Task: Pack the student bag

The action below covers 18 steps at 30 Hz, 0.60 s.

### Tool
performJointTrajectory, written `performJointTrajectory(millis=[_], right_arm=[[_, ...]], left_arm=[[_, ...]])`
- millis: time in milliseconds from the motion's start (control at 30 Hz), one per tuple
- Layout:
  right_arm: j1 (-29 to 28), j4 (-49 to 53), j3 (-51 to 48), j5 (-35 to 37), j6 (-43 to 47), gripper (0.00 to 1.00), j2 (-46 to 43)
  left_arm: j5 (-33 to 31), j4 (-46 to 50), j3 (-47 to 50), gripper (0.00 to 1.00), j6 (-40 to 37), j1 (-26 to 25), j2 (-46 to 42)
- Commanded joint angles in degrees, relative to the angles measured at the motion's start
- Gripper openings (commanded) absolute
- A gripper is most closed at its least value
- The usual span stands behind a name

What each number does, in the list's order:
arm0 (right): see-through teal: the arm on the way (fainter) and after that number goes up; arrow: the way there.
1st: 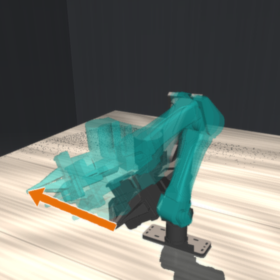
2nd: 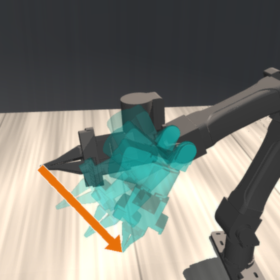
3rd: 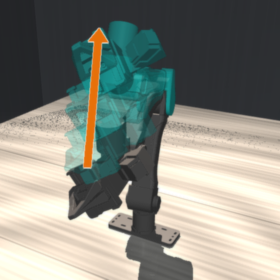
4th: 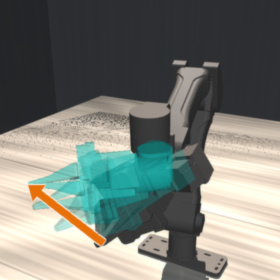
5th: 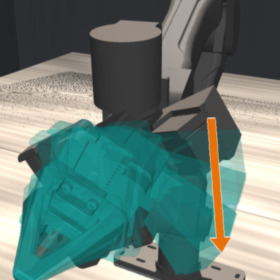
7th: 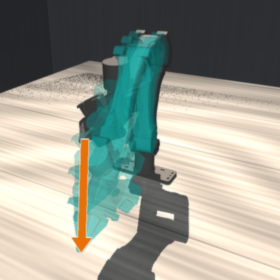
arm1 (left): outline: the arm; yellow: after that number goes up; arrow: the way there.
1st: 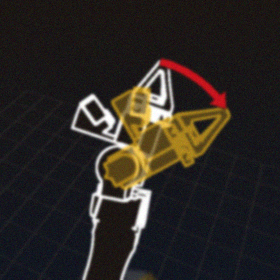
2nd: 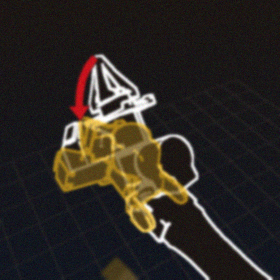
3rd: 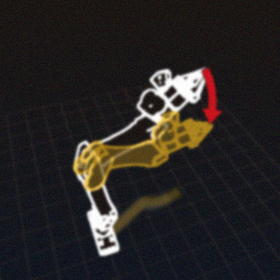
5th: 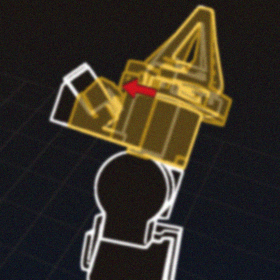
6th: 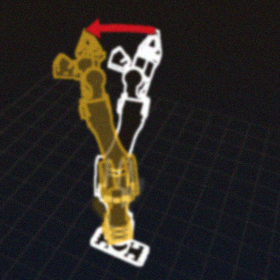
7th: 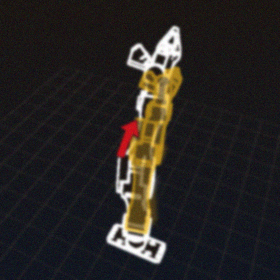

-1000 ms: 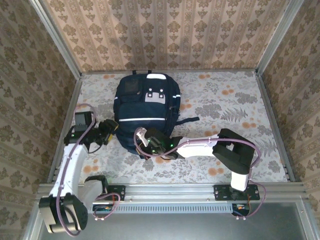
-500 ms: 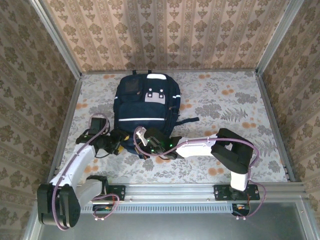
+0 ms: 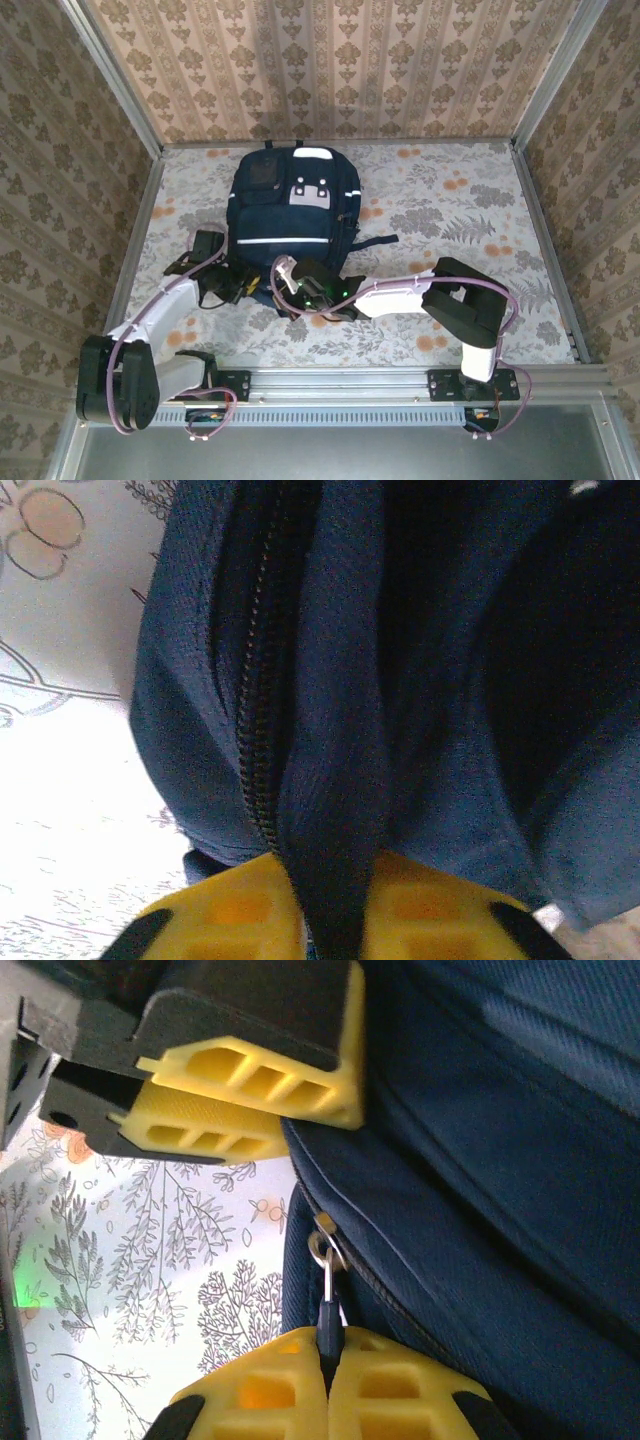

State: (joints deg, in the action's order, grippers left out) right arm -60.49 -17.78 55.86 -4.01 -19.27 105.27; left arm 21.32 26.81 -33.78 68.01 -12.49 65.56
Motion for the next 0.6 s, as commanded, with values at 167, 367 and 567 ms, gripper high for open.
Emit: performJointTrajectory(millis=[167, 367, 567], right_arm=[[3.4, 1.0, -10.2, 5.0, -0.2, 0.0, -8.3], [7.0, 2.7, -16.1, 6.2, 1.0, 0.0, -13.9], [12.9, 8.9, -16.2, 6.0, 0.1, 0.0, -15.3]], left_arm=[[-2.5, 2.9, -3.7, 0.0, -5.0, 6.1, 0.4], [-1.9, 4.3, -4.0, 0.0, -7.5, 9.1, -0.5], [-3.0, 7.5, -5.5, 0.0, -10.1, 11.4, -0.9]])
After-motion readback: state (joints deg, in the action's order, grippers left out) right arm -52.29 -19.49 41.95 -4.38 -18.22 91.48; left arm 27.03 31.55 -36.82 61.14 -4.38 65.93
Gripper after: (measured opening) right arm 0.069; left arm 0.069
